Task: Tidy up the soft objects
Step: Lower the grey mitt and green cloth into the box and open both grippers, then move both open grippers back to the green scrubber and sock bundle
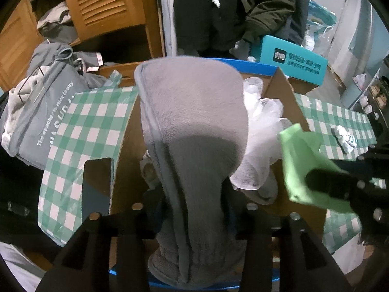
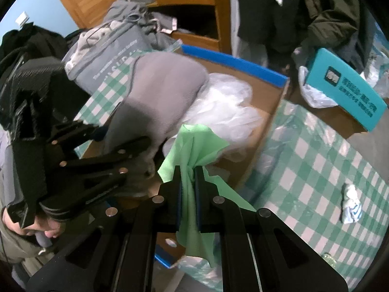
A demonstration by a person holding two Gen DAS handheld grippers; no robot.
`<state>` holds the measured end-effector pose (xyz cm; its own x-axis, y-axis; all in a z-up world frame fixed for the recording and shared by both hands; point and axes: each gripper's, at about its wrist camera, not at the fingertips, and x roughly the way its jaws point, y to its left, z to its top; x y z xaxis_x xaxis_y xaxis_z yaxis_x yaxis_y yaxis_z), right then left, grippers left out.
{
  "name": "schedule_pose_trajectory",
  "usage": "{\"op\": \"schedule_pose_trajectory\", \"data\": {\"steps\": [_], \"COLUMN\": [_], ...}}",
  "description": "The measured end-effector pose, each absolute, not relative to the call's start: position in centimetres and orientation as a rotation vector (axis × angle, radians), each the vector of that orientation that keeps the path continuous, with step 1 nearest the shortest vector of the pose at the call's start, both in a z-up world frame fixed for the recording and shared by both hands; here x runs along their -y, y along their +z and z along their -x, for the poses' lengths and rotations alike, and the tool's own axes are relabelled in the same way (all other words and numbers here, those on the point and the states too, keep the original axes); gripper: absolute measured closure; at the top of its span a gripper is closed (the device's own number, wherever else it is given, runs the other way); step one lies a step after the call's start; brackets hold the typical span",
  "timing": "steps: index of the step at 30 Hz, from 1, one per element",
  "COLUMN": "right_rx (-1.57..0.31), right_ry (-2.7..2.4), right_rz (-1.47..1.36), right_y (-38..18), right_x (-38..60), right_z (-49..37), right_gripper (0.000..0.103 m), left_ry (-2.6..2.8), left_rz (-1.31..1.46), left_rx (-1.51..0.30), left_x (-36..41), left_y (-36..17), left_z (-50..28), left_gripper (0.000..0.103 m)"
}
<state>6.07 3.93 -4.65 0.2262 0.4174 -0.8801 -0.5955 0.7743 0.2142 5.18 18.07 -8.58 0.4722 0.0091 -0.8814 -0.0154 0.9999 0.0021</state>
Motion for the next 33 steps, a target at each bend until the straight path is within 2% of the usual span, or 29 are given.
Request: {"op": "schedule_pose_trajectory", "data": {"steps": [2, 3, 5, 8, 10, 33], "right_rx": [-1.159, -1.163, -1.169, -1.178, -1.175, -1.142], "right_ry": [0.71, 0.713, 0.71, 0.702, 0.698, 0.606], "right_rz": [0.185, 0.187, 0.186, 0.166, 0.156, 0.097], "right_y": [-5.1, -5.2, -5.4, -5.4, -5.3, -3.9], "right_x": [-4.3, -4.4, -4.5, -4.3, -4.1, 1.0], "right_z": [-6.0, -6.0, -6.1, -6.3, -6.3, -6.4], "right_gripper": [0.092, 0.092, 0.082, 0.065, 0.059, 0.048], "left_ry": [0.02, 0.016, 0.009, 0.015, 0.014, -0.068], "left_rz": [0.002, 0.002, -0.002, -0.021, -0.021, -0.038], "left_rx": [-1.085, -1.088, -1.084, -1.058, -1.049, -1.014], "left_x": [-18.1, -18.1, -18.1, -18.0, -18.0, -14.0], "left_y": [-8.6, -8.5, -8.1, -7.4, -6.8, -4.7], "left_z": [-5.0, -4.9, -4.5, -3.9, -3.7, -3.3], "left_gripper": [0.053, 0.047, 0.037, 0.033, 0.028, 0.024]}}
